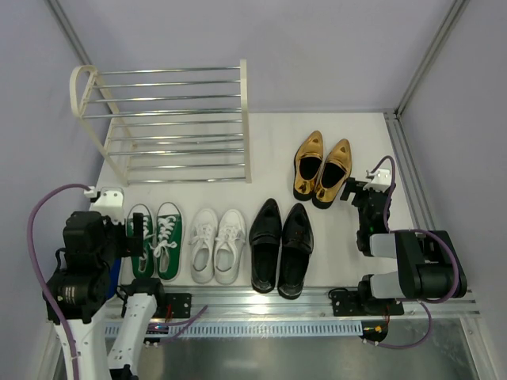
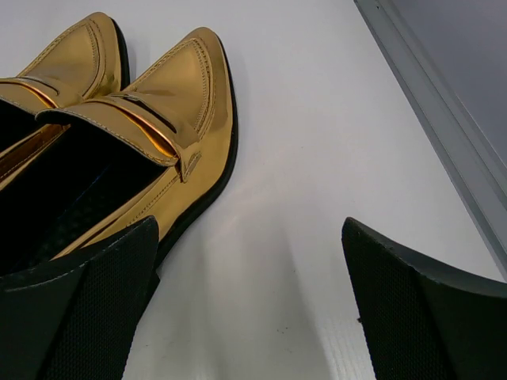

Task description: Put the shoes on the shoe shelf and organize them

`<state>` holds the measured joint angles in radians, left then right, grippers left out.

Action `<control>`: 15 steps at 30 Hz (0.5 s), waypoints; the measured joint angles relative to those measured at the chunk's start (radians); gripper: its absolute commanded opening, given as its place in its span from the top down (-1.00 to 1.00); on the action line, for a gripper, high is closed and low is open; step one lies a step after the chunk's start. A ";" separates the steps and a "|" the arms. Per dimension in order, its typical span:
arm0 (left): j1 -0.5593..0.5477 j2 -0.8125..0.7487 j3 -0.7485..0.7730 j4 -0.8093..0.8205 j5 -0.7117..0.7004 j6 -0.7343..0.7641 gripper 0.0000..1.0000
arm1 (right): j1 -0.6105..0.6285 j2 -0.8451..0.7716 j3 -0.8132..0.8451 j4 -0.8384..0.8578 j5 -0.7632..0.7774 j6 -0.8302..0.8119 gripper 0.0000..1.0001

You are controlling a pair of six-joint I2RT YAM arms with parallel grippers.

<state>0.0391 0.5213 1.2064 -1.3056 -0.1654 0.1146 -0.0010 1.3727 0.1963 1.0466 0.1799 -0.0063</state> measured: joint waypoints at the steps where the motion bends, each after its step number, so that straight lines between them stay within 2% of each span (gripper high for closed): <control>1: 0.000 0.016 0.000 -0.010 -0.006 0.002 -0.99 | 0.000 0.000 0.000 0.000 0.000 0.000 -0.95; 6: 0.001 0.153 0.030 -0.043 0.007 0.006 -0.99 | 0.000 0.000 0.000 0.000 0.000 0.000 -0.95; 15: 0.082 0.652 0.148 -0.046 0.031 -0.005 -1.00 | 0.000 0.000 0.000 0.000 0.000 0.000 -0.95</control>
<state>0.1211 1.1728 1.3544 -1.3514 -0.1345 0.1093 -0.0010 1.3727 0.1963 1.0466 0.1799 -0.0063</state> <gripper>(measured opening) 0.995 0.974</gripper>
